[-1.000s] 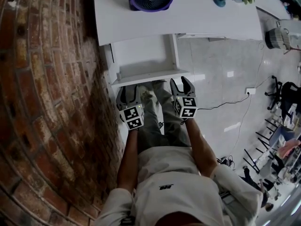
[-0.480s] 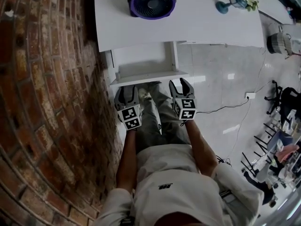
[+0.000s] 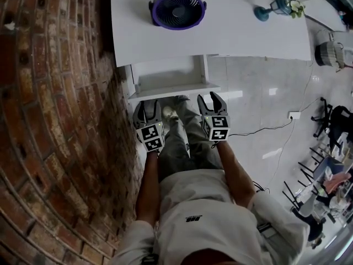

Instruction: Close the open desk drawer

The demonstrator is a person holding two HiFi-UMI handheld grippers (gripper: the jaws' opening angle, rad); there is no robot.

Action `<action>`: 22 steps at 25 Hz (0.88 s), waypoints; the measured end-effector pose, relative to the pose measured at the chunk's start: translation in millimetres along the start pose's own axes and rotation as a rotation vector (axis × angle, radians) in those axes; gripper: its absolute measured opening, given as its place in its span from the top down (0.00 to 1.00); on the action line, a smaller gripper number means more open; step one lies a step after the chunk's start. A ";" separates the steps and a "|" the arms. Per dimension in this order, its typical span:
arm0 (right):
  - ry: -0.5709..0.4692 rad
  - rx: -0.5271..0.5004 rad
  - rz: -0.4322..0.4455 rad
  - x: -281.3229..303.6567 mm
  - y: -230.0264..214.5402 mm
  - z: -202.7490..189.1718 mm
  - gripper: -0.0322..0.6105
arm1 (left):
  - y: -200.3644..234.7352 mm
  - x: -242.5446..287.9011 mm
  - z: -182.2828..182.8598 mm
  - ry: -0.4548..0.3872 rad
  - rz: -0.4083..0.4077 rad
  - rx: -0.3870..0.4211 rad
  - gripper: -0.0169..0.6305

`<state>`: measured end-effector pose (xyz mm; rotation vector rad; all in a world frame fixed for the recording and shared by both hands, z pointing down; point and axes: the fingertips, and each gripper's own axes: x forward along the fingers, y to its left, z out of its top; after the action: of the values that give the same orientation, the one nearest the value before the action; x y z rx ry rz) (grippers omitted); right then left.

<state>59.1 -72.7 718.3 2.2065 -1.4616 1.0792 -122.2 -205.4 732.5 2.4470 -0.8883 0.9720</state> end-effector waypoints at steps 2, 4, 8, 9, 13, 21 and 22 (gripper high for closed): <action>0.002 0.000 0.000 1.6 -1.0 1.8 0.63 | 0.2 1.9 2.1 0.001 0.001 0.000 0.60; 0.001 0.000 0.001 3.4 -1.6 3.9 0.63 | 0.5 3.9 3.9 0.002 0.001 0.000 0.60; 0.001 -0.003 0.004 6.9 -2.2 7.2 0.63 | 1.7 7.1 7.9 0.002 0.002 0.000 0.61; 0.000 -0.004 0.004 7.7 -2.6 8.1 0.63 | 2.0 8.0 8.5 0.002 0.003 0.000 0.61; -0.006 -0.009 0.000 11.7 -3.7 13.4 0.63 | 3.6 12.1 12.9 -0.001 0.002 -0.003 0.61; -0.004 -0.007 0.000 19.2 -6.4 21.8 0.63 | 5.2 19.9 21.7 -0.006 -0.001 -0.006 0.61; -0.004 -0.007 -0.001 20.1 -6.6 22.8 0.63 | 5.6 20.8 22.6 -0.006 -0.002 -0.005 0.61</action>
<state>78.9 -96.8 718.2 2.2060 -1.4633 1.0687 -103.3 -230.3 732.0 2.4472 -0.8890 0.9613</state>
